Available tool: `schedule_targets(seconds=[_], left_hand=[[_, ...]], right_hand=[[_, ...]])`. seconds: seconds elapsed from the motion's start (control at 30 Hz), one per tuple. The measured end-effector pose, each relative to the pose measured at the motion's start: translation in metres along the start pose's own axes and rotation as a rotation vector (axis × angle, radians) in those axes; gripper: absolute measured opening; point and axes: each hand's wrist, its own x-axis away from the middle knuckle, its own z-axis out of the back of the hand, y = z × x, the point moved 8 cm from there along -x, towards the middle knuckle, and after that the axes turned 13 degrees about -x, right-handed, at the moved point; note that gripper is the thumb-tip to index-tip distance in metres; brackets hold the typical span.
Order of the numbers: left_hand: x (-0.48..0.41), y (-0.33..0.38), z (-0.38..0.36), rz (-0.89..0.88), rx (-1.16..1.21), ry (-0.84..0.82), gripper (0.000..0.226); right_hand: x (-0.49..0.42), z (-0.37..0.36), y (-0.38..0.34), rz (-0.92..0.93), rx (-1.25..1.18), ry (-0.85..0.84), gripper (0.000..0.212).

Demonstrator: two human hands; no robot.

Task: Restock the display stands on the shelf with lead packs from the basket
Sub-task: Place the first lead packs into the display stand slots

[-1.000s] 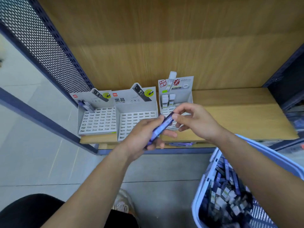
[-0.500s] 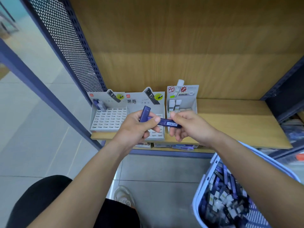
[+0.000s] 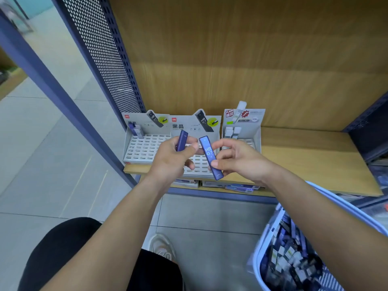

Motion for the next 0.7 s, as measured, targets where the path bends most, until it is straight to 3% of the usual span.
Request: schedule_targets(seconds=[0.13, 0.43, 0.6, 0.7], left_hand=[[-0.014, -0.035, 0.021, 0.148, -0.020, 0.090, 0.018], [-0.081, -0.130, 0.079, 0.230, -0.356, 0.357, 0.034], [-0.108, -0.172, 0.096, 0.192, -0.527, 0.418, 0.024], [-0.123, -0.204, 0.099, 0.176, -0.795, 0.405, 0.033]], right_hand=[[-0.019, 0.003, 0.008, -0.025, 0.008, 0.012, 0.059], [-0.122, -0.029, 0.017, -0.001, 0.105, 0.059, 0.062], [-0.194, -0.052, 0.024, 0.090, 0.082, 0.161, 0.039], [-0.231, -0.065, 0.021, 0.167, 0.120, 0.193, 0.029]])
